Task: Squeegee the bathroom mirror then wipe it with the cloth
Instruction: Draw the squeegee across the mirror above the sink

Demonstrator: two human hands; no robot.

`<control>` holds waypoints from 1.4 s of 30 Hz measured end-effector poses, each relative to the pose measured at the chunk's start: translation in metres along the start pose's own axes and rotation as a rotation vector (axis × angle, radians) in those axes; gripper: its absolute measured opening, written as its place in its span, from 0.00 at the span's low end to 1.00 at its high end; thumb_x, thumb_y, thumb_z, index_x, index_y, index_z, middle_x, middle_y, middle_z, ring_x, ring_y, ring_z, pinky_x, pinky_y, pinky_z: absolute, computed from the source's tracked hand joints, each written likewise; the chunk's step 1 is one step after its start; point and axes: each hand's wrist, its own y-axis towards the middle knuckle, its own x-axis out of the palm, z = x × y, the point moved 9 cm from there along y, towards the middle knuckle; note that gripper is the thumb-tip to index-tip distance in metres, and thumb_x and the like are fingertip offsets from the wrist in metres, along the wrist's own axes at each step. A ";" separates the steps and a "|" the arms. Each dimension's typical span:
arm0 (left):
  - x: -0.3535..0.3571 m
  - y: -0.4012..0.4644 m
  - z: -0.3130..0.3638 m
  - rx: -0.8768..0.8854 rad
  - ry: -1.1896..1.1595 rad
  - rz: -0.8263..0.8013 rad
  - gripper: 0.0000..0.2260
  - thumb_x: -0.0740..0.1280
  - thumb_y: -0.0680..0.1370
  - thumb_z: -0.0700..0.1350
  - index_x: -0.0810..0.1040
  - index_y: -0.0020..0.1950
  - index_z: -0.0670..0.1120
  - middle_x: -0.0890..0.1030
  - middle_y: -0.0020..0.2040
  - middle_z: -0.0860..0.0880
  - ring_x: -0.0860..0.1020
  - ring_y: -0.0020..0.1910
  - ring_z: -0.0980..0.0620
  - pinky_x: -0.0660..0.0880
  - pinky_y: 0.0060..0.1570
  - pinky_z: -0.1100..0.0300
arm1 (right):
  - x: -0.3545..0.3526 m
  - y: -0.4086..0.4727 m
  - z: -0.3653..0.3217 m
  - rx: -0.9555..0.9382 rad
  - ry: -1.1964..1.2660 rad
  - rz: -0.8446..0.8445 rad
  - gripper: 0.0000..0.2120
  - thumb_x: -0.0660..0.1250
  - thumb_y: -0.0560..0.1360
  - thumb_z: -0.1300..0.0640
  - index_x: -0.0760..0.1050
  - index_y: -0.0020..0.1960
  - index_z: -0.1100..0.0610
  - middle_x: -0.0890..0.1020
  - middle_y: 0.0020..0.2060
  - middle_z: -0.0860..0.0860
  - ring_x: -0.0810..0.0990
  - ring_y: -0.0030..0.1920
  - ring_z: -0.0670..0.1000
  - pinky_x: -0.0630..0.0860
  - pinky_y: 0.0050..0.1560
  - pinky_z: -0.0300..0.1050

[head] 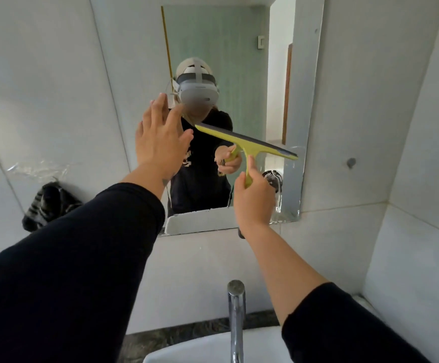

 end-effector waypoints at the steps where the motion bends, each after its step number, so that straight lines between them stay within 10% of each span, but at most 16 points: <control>1: -0.003 0.001 -0.005 -0.002 0.015 0.000 0.23 0.61 0.79 0.54 0.62 0.73 0.53 0.53 0.77 0.46 0.53 0.75 0.43 0.58 0.71 0.43 | 0.005 -0.004 -0.004 -0.018 -0.011 -0.010 0.21 0.58 0.80 0.58 0.66 0.72 0.49 0.69 0.25 0.47 0.66 0.27 0.44 0.67 0.31 0.40; 8: -0.016 0.009 -0.025 0.014 0.069 0.025 0.23 0.62 0.80 0.51 0.61 0.73 0.54 0.51 0.78 0.45 0.49 0.76 0.42 0.54 0.73 0.43 | 0.053 -0.034 -0.049 -0.322 -0.213 -0.186 0.22 0.58 0.80 0.56 0.63 0.73 0.46 0.79 0.35 0.55 0.77 0.36 0.55 0.77 0.38 0.51; 16: -0.006 0.003 -0.031 -0.006 0.055 0.010 0.26 0.63 0.79 0.50 0.57 0.75 0.55 0.48 0.78 0.45 0.46 0.77 0.43 0.51 0.74 0.46 | 0.081 -0.046 -0.058 -0.627 -0.652 -0.220 0.37 0.80 0.57 0.61 0.76 0.64 0.45 0.59 0.24 0.48 0.57 0.19 0.50 0.50 0.19 0.35; 20: 0.000 -0.004 -0.028 -0.020 0.069 0.004 0.27 0.63 0.78 0.50 0.57 0.75 0.54 0.48 0.78 0.45 0.46 0.77 0.43 0.51 0.74 0.44 | 0.059 -0.033 -0.056 -0.753 -0.710 -0.238 0.35 0.78 0.59 0.64 0.76 0.63 0.44 0.60 0.25 0.49 0.56 0.19 0.51 0.55 0.20 0.35; 34: 0.042 -0.011 0.030 -0.033 0.007 -0.065 0.36 0.68 0.76 0.49 0.51 0.77 0.52 0.43 0.78 0.44 0.40 0.77 0.41 0.49 0.73 0.39 | -0.024 0.017 0.004 -0.601 -0.707 -0.193 0.27 0.72 0.71 0.60 0.72 0.67 0.44 0.66 0.25 0.50 0.60 0.21 0.51 0.54 0.21 0.33; 42: 0.048 -0.010 0.027 -0.040 0.023 -0.055 0.40 0.71 0.74 0.50 0.47 0.77 0.55 0.40 0.78 0.44 0.38 0.76 0.42 0.46 0.74 0.41 | -0.039 0.019 0.040 -0.402 -0.560 -0.191 0.24 0.57 0.80 0.57 0.61 0.73 0.42 0.75 0.31 0.55 0.71 0.30 0.54 0.70 0.29 0.46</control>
